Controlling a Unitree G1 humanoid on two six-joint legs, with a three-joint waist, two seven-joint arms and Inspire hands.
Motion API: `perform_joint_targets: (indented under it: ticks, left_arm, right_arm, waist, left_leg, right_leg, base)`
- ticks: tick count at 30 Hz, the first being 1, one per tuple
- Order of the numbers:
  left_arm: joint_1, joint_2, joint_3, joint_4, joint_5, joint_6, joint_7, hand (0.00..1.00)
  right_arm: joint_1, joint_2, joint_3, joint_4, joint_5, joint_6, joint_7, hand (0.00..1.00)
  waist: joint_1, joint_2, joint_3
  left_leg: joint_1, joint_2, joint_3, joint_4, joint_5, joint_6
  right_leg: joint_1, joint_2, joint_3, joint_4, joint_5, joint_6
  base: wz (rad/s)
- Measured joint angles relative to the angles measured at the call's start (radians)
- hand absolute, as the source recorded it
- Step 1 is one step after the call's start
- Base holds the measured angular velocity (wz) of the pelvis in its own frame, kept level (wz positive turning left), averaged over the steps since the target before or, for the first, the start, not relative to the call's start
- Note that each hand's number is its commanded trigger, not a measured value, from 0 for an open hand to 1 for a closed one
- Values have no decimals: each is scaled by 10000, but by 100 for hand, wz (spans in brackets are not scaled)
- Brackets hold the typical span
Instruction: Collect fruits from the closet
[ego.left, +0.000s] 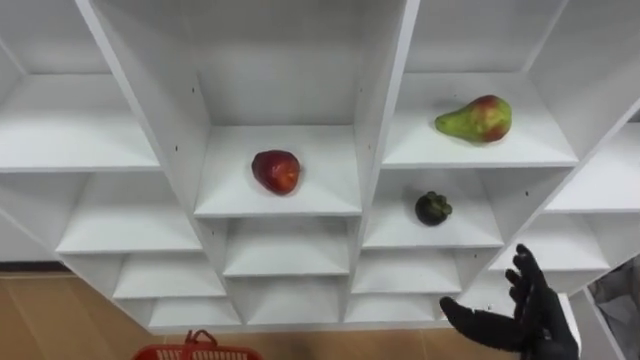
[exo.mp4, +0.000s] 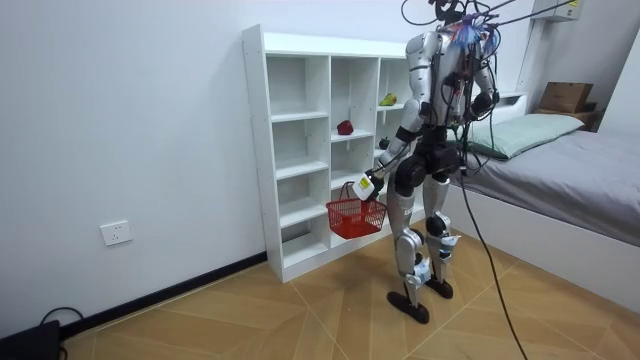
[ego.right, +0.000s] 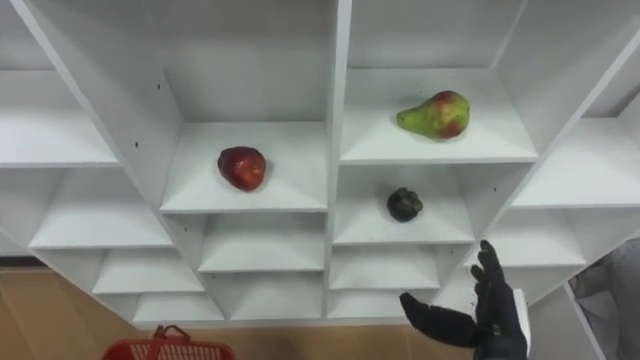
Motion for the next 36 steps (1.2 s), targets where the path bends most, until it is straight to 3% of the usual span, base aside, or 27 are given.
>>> perform_joint_targets:
  ticks: [6,10,15,29,33,36]
  left_arm:
    - [6,14,-44,30,-7,-8,-207,100]
    - [61,20,-319,45,-23,-8,-307,100]
    - [13,14,-406,45,-10,-9,-413,100]
    - [-213,25,-500,180,-90,-5,-764,100]
    - [-286,223,-532,192,-100,-4,-908,100]
    - [-368,356,-565,216,-94,14,-902,100]
  right_arm:
    - [-54,-11,36,-980,-255,-358,-971,0]
    - [-59,-21,273,-1488,-657,-431,-1264,0]
    - [-128,-44,548,-1824,-971,-510,-1454,0]
    - [-367,-525,766,-3349,-1749,-548,-2330,0]
    - [-894,-723,784,-3478,-1829,-549,-2416,0]
    - [-1023,-894,789,-3479,-1789,-550,-2521,0]
  waist:
    - [31,112,-32]
    - [41,246,-105]
    - [61,310,-91]
    - [197,157,-42]
    - [200,-29,18]
    - [249,-153,-27]
  left_leg:
    - [-41,15,3,4,0,5]
    - [-16,22,28,-22,3,10]
    - [-30,53,22,-40,5,10]
    - [-40,96,82,-176,15,-7]
    - [-2,94,111,-166,16,-6]
    - [-2,98,114,-155,17,-5]
  right_leg:
    - [-77,41,86,-29,126,-6]
    - [-106,91,231,-29,142,-11]
    - [-82,127,248,-26,155,-26]
    - [-258,199,269,-16,180,-64]
    - [-226,191,273,-15,180,-64]
    - [-216,190,259,-22,182,-67]
  base:
    - [-8]
    - [-8]
    - [-2]
    - [-3]
    - [-2]
    - [0]
